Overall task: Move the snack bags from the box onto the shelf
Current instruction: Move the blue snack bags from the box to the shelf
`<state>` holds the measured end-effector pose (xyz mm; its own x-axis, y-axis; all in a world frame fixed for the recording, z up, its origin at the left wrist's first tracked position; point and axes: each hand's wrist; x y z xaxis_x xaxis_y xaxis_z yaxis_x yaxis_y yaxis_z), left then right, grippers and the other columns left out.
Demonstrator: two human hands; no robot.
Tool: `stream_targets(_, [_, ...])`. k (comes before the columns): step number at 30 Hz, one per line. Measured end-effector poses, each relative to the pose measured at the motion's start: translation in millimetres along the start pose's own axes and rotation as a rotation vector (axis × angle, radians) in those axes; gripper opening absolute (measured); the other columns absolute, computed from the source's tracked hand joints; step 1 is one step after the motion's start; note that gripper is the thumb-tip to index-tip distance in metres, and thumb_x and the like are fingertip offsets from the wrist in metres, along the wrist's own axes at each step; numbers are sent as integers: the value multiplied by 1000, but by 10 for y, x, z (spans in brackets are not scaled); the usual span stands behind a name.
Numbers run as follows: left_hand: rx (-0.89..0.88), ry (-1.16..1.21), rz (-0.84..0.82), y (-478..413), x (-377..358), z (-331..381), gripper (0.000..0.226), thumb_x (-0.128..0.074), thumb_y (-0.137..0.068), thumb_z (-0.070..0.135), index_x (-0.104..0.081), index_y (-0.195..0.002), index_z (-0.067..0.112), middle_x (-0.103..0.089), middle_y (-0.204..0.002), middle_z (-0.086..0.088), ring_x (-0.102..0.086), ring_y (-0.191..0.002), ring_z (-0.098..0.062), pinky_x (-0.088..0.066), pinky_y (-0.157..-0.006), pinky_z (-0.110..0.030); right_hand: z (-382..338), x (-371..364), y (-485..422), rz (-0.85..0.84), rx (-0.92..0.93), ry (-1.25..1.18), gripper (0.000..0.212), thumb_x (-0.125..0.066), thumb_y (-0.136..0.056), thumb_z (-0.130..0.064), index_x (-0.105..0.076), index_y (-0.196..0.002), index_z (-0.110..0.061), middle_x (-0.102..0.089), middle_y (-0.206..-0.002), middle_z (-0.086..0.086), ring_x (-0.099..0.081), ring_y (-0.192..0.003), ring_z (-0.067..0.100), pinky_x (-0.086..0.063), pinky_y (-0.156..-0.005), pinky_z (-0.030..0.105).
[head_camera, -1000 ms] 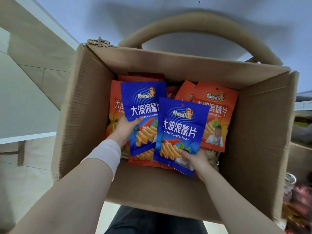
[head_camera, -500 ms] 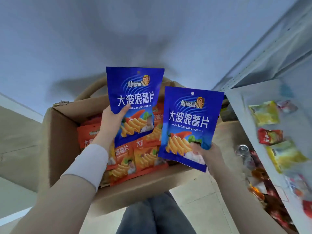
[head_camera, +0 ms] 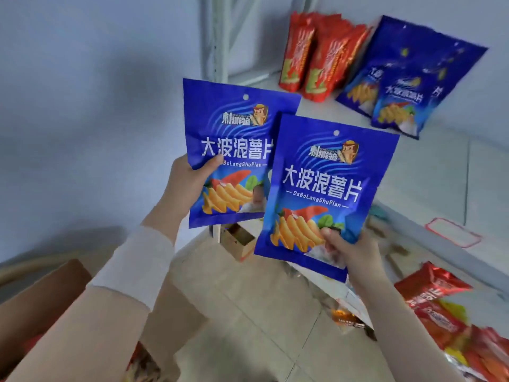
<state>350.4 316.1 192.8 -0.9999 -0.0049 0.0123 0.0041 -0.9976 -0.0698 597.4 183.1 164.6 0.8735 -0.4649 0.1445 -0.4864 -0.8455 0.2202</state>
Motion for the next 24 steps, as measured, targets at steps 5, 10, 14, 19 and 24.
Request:
stream_targets(5, [-68,0,-139,-684,-1506,323,7,-63,-88,17,-61,-94,20,-64,-84,15,-63,-64,12,-48,-59,-4,-383,1012,-798,156,26,-102,26,-74,-75,-19,-61,-97,-13,-70,-87,6,-67,-76,25,-54,-75,43])
stream_targets(10, [-80,-19,-281,-1255,-2464,408,6,-63,-88,19,-61,-88,25,-66,-85,12,-66,-68,5,-52,-61,-11,-558,1477,-1469,255,54,-157,18,-74,-75,-21,-61,-88,-21,-69,-84,1,-67,-76,21,-54,-71,38])
stream_targets(14, [-107,-50,-372,-1859,-3113,350,15,-64,-88,17,-64,-103,15,-67,-99,0,-65,-96,-18,-51,-89,-34,-706,1689,-2081,314,75,-210,16,-72,-78,-17,-61,-90,-17,-67,-82,0,-65,-73,18,-52,-62,29])
stream_targets(19, [-86,-84,-464,-2724,-3772,243,32,-65,-86,23,-60,-116,12,-66,-109,2,-62,-99,-12,-48,-89,-29,-851,1768,-3003,402,98,-180,17,-72,-78,-19,-57,-82,-25,-66,-82,-2,-64,-73,16,-52,-58,28])
stream_targets(24, [8,-100,-588,-3511,-4334,161,13,-65,-87,20,-63,-100,19,-68,-94,6,-66,-91,-12,-52,-84,-30,-950,1751,-3855,491,126,-111,22,-72,-78,-13,-55,-89,-23,-65,-83,-9,-64,-65,0,-49,-53,16])
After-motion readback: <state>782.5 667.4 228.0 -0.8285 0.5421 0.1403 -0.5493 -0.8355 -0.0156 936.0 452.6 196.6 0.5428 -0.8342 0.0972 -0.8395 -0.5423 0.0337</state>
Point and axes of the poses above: each hand's wrist, its own y-axis away from the middle knuckle, its own x-axis out of the back of the hand, z = x × y
